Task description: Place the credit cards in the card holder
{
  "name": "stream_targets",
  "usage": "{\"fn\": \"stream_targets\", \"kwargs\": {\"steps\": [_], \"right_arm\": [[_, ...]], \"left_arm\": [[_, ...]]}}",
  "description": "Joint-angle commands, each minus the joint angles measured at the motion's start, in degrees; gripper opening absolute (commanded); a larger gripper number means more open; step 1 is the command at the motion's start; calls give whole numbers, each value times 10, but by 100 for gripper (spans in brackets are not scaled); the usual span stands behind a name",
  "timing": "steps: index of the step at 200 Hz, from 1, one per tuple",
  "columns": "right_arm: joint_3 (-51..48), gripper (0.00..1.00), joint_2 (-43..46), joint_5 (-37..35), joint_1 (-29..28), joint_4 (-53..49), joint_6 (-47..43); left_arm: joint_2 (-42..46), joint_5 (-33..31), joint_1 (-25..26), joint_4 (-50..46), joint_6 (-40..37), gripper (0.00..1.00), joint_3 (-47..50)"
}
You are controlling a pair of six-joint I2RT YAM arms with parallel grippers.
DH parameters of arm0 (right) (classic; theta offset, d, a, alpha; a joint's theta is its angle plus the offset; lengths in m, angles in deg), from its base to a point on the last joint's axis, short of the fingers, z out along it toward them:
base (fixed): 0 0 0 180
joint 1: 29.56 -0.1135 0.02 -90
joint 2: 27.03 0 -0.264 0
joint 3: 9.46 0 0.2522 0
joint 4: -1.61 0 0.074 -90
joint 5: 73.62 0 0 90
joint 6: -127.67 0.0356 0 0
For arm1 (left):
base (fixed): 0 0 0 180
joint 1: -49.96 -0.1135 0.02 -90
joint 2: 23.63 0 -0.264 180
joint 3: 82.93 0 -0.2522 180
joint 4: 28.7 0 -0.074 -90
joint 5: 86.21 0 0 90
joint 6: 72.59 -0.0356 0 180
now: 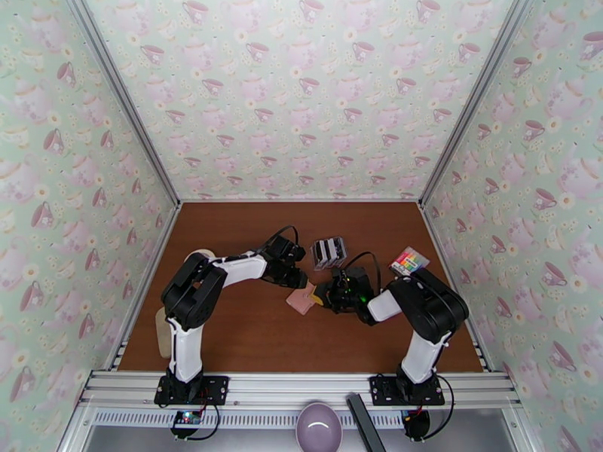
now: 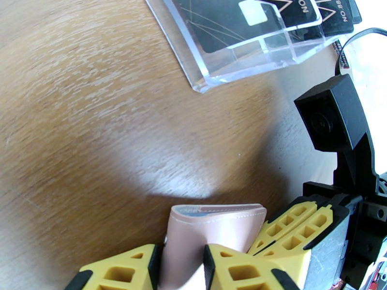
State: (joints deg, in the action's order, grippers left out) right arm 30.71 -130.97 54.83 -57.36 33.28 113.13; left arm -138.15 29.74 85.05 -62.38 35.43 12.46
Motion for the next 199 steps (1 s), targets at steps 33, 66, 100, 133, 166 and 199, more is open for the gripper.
{"fn": "stream_targets", "kwargs": {"steps": [33,66,100,133,166,199], "right_arm": [[-3,9,17,-19,-8,-6,-3],[8,9,35,-21,-8,-43,-18],[12,9,19,-17,-9,-37,-13],[9,8,7,-13,-12,-13,-1],[12,8,3,-16,-14,-13,-2],[8,8,-3,-17,-17,9,6]], "left_arm": [[-22,-3,11,5,12,32,-5],[-21,0,11,13,17,33,1],[-25,3,13,17,20,33,-1],[-29,4,14,19,23,33,-1],[-28,5,15,22,25,33,2],[-28,4,16,23,26,33,3]]}}
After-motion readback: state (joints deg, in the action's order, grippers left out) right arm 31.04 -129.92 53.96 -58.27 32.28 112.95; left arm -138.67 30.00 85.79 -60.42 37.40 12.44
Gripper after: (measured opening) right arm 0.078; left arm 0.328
